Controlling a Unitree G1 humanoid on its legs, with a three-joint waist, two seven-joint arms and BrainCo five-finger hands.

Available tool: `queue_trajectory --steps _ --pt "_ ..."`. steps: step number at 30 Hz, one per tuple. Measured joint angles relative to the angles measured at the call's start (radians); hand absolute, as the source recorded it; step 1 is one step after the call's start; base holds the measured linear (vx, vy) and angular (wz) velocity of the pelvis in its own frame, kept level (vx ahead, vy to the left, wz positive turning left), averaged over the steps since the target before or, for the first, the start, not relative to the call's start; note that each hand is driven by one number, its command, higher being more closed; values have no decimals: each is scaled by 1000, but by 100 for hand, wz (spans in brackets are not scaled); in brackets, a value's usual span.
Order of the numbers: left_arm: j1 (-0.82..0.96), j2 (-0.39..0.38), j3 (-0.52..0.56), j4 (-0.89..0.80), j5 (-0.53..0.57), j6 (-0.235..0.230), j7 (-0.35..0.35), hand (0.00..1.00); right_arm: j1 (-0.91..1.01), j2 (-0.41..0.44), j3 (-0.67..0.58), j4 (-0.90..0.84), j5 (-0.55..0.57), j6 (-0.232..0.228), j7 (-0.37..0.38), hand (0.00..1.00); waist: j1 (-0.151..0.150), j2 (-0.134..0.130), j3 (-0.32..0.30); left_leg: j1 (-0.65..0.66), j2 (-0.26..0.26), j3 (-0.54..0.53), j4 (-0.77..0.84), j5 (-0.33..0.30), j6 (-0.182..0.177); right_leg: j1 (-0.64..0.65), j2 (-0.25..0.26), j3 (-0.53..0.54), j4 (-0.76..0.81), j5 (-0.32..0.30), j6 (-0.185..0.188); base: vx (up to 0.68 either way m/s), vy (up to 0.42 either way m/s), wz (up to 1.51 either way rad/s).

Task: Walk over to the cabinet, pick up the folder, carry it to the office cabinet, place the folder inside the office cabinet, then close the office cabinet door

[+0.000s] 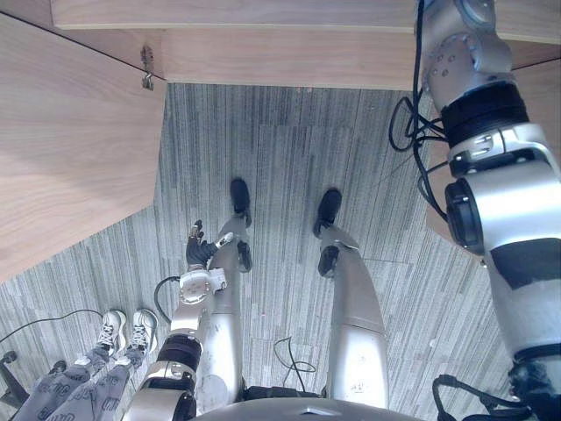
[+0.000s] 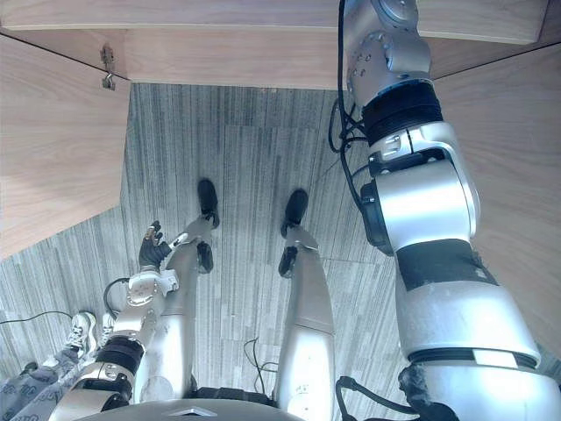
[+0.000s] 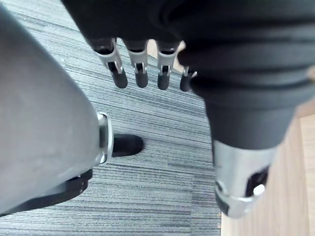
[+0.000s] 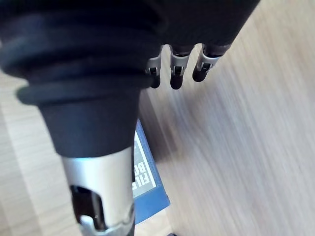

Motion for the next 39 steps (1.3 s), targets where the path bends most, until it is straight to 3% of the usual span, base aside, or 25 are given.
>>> queue_trajectory --steps 2,6,11,22,28,34,37,38,39 --pt "4 3 0 1 0 0 -2 0 2 -5 17 0 -47 3 1 0 -3 0 0 0 2 4 0 0 0 0 1 2 -5 3 0 3 -15 -6" --pt "7 11 -1 7 1 0 -13 0 10 -50 78 -3 -266 41 20 0 -12 0 0 0 8 13 0 0 0 3 8 7 -21 15 3 3 -15 -7" --pt "12 27 -1 8 3 0 -15 0 25 -82 105 -28 -456 53 20 0 -14 -1 0 3 19 18 2 0 0 5 20 10 -31 23 1 -3 -26 -8" --pt "37 29 0 8 33 -2 -35 0 128 -134 145 -145 -823 100 26 0 -19 -3 0 26 34 20 -1 -1 0 32 34 2 -50 28 1 14 -18 -3" --pt "37 33 1 8 41 -2 -35 0 185 -166 151 -234 -890 100 36 0 -19 -9 -2 26 34 21 -1 -1 0 32 35 2 -50 28 1 0 0 0" --pt "37 36 10 5 51 -1 -33 0 399 -177 85 -515 -930 96 27 0 -19 -37 -16 26 34 24 1 -4 2 32 35 5 -54 28 2 12 -6 0" --pt "39 38 24 0 62 -1 -32 0 538 -162 6 -691 -980 77 -12 0 -19 -51 -23 26 34 26 2 -6 2 32 35 11 -56 27 4 35 -8 -2" --pt "39 38 28 -3 67 -1 -31 0 580 -145 -20 -744 -1010 73 -27 100 -19 -56 -23 30 34 29 2 -8 2 33 35 14 -56 26 5 23 -7 -5" --pt "39 38 28 -4 79 -1 -31 0 604 -135 -30 -774 -1027 66 -40 100 -19 -59 -25 32 34 32 2 -9 3 33 35 17 -56 25 6 27 -12 -8"
